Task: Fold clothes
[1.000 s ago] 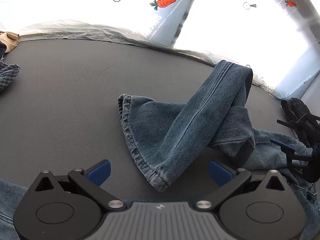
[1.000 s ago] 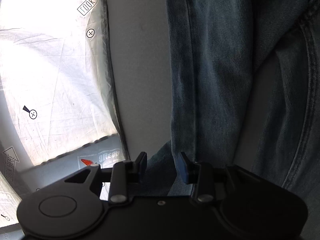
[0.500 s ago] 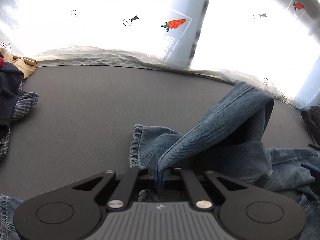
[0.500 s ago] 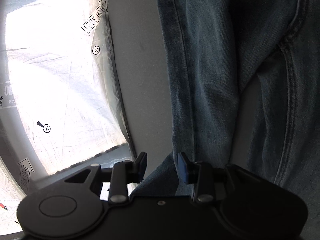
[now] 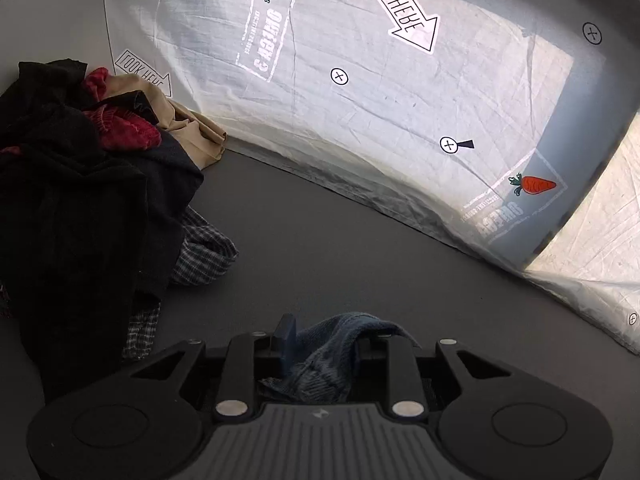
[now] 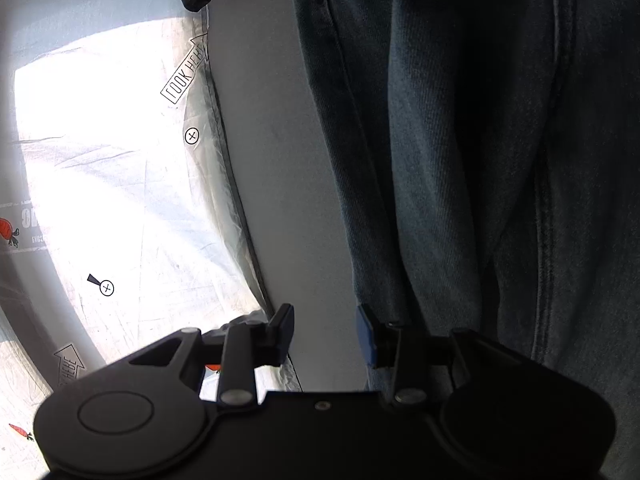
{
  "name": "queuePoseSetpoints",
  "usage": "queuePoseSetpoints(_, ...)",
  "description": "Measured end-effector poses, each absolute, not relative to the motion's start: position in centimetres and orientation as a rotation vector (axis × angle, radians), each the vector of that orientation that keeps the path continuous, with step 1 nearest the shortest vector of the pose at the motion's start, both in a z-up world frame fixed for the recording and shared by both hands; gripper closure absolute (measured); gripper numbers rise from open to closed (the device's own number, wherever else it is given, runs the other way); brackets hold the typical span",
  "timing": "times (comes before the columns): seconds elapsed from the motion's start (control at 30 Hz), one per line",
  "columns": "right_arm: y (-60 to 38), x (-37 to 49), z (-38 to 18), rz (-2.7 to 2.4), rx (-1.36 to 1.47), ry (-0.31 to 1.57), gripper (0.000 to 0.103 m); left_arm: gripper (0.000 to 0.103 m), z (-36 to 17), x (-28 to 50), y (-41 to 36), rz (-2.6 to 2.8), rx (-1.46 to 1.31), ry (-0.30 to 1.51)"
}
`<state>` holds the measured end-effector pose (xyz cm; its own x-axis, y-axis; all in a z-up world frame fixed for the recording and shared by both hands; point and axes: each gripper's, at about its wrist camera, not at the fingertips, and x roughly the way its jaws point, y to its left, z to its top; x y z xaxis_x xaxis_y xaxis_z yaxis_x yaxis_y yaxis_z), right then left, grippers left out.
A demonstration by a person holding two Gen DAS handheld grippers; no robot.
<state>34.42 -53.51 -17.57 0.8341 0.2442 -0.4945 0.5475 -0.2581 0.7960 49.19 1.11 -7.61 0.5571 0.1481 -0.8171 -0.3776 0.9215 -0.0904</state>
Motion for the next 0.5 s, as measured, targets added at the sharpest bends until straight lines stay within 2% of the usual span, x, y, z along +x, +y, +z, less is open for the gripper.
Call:
queuePoseSetpoints(0.13,-53.3,33.7,-17.2,-0.359,1.820,0.596,0.067,0.065,-12.9,47.4,2.7,0.344,-0.370,1.055)
queuePoseSetpoints(0.2,-53.0,33.6,-17.6,-0.381,1.819,0.618,0.067,0.053,-13.9,45.7,3.6,0.334,-0.409,1.068)
queuePoseSetpoints(0.33,-51.7,34.6,-18.6,-0.395,1.821,0.696,0.067,0.050,-15.2,42.2,4.5,0.356,-0.395,1.091)
queuePoseSetpoints(0.5,-49.2,38.1,-18.7,-0.345,1.702,0.855,0.066,0.038,-16.1,39.7,6.2,0.402,-0.402,1.108)
